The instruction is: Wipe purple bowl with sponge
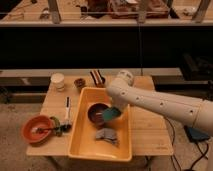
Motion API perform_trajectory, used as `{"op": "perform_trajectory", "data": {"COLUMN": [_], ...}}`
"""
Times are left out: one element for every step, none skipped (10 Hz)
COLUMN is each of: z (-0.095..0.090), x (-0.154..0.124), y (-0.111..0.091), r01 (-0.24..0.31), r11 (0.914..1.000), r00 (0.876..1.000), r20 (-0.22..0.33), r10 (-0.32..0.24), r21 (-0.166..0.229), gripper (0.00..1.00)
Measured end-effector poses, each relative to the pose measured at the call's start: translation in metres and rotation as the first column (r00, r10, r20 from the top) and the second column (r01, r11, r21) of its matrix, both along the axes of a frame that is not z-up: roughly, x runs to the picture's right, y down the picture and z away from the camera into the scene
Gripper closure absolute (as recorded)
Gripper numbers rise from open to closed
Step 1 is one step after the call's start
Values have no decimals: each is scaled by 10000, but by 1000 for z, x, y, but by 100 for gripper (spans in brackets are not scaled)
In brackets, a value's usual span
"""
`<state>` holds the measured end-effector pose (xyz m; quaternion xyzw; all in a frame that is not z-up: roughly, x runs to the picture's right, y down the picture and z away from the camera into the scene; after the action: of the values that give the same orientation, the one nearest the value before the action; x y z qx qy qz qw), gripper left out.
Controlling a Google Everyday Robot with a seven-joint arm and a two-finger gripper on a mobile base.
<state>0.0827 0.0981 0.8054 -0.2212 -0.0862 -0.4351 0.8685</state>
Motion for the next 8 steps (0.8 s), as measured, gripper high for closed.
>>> {"op": "perform_trajectory", "data": {"z": [6,15,22,30,34,39,42,45], "x": [1,6,6,1,-5,-11,-21,-34], "y": [-4,-9,-17,-26,-33,-38,-41,-44], "r01": [-122,-296,-345,-340,-338,-268,-218,-128], "r11": [9999,9996,9994,9994,9994,9996,9997,9998], "r00": [9999,9995,9993,9994,9994,9996,9997,9996], "r20": [-39,-113,-106,-9,90,67,142,245], "r10": [122,296,345,340,338,269,220,132], "r21": [-12,-28,-9,-8,-2,-66,-127,-171], "gripper": [100,100,100,100,100,100,100,100]}}
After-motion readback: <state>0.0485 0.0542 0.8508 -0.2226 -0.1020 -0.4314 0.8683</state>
